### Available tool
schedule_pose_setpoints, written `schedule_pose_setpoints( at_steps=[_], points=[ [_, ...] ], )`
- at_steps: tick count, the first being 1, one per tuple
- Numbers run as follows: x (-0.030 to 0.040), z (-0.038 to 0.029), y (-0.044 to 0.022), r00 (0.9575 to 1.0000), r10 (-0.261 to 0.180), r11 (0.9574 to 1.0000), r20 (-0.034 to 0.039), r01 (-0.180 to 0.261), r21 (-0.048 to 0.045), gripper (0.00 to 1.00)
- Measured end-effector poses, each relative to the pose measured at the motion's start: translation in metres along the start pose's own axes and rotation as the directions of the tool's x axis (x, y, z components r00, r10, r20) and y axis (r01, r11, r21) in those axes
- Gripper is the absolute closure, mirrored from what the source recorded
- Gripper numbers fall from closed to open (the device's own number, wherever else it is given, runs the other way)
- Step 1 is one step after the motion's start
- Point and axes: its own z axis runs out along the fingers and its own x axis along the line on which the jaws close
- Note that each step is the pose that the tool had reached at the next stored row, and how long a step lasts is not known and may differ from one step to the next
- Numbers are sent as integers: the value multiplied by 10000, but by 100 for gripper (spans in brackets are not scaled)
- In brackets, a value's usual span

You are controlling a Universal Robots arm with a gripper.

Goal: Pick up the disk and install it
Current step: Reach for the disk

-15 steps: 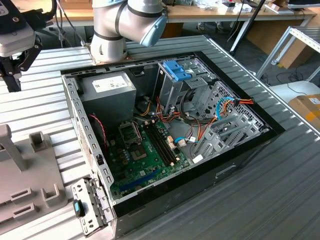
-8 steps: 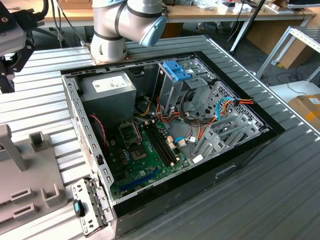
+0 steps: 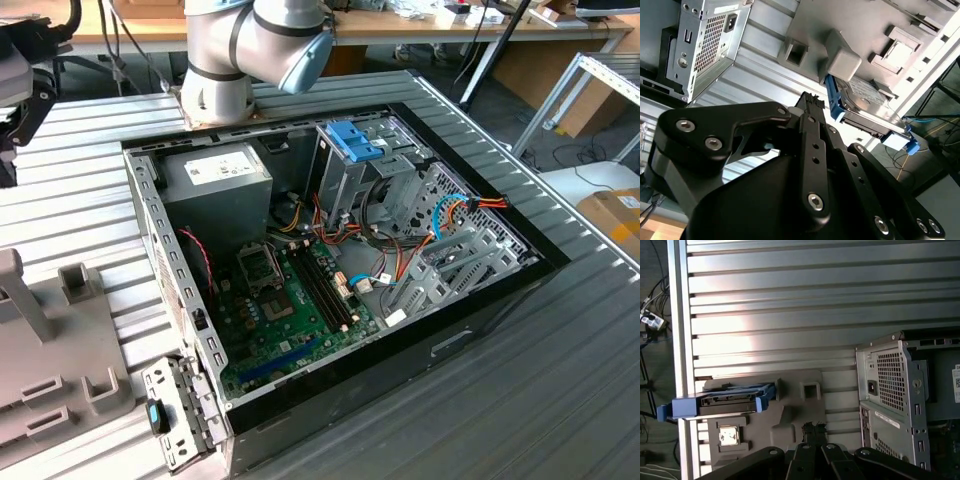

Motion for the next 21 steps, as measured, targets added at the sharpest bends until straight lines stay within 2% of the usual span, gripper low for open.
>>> schedule_pose_setpoints(
  at_steps=[10,16,21],
  points=[
    [113,-3,-9,10000,0,10000,0,0,0,89],
    [157,-5,-12,10000,0,10000,0,0,0,89],
    [230,-6,-17,10000,0,10000,0,0,0,89]
  ],
)
